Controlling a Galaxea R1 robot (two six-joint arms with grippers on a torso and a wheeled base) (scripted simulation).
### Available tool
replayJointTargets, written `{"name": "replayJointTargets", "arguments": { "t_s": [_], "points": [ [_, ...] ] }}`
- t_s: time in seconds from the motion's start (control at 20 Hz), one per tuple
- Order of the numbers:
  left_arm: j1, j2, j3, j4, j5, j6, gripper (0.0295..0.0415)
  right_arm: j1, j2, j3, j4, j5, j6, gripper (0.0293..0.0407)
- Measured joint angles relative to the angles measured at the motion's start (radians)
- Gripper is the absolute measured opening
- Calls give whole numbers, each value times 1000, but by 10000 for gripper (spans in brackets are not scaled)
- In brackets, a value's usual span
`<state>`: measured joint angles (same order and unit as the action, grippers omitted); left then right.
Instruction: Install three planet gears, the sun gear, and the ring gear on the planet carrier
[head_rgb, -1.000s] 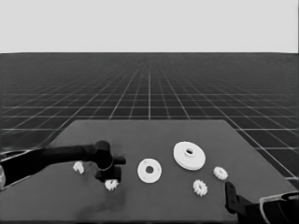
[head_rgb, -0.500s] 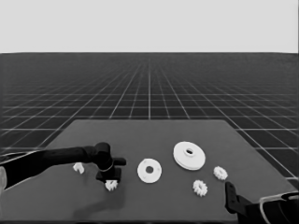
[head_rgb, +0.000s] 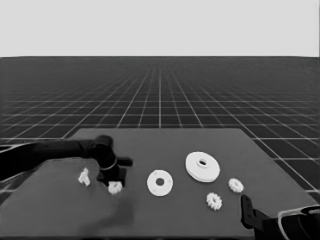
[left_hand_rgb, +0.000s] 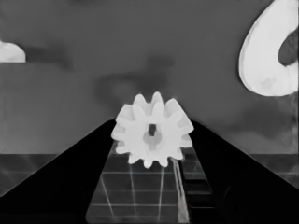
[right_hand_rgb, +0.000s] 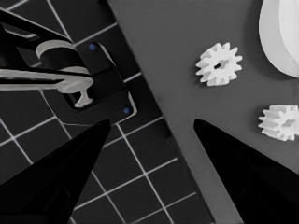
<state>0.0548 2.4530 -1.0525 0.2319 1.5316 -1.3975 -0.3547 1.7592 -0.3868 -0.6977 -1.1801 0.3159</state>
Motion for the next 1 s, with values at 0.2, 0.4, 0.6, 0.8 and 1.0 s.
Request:
{"name": "replayJointTargets", "arguments": {
  "t_s": [0.2,0.4,0.6,0.8,1.0],
  "points": [
    [-27,-1,5,-27,4,-3,312,0,0,0,0,0,0,385],
    [-39,299,-154,-36,38,-158,313,0,0,0,0,0,0,385],
    [-42,465,-309,-41,36,-152,312,0,0,0,0,0,0,385],
    [-42,482,-333,-41,35,-147,312,0,0,0,0,0,0,385],
    [111,499,-416,110,11,-86,312,0,0,0,0,0,0,385]
  ]
}}
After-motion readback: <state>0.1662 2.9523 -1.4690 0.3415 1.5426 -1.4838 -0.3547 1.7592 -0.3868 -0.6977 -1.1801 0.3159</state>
